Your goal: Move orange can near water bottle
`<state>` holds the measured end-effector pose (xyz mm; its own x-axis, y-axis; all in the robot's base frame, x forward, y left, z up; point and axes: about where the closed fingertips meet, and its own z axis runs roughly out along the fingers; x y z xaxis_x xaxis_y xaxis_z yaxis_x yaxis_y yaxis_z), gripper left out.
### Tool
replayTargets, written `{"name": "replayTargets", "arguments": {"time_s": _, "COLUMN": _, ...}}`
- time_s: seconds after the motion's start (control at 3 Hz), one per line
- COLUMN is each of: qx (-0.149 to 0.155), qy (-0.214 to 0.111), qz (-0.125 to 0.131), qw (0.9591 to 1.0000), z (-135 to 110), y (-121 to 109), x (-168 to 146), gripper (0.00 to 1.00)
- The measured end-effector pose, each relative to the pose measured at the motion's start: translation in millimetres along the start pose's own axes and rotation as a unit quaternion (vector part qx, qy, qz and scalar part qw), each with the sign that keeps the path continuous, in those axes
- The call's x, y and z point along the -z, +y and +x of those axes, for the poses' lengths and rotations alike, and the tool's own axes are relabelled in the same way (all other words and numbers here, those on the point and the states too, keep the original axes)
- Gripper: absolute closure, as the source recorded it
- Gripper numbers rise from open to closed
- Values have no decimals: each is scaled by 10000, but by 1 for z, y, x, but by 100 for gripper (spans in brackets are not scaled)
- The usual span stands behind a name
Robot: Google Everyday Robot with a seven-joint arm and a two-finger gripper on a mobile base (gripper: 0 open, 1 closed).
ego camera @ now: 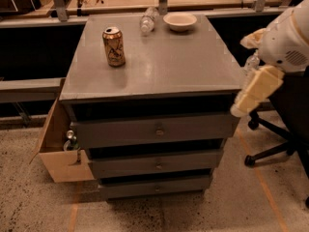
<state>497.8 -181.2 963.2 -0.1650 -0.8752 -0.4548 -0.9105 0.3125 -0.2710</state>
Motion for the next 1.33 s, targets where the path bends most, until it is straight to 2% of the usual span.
{"name": "replayTargets", "arguments": {"time_s": 0.33, "qx": -89, "qy": -1211, "qz": 189, "qw": 9924, "z": -44, "y": -35, "x": -31, "gripper": 0}}
{"name": "replayTargets", "arguments": {"time_s": 0.67, "qx": -260, "qy": -2207, "qz": 361, "qw": 9743, "z": -84, "y": -69, "x": -59, "gripper": 0}}
{"name": "replayTargets", "arguments": {"time_s": 1.0, "qx": -481, "qy": -2933, "qz": 383, "qw": 9540, "z": -118, "y": -91, "x": -88, "gripper": 0}}
{"name": "replayTargets", "arguments": {"time_s": 1.33, "qx": -811, "qy": -3441, "qz": 186, "qw": 9352, "z": -144, "y": -101, "x": -119, "gripper": 0}}
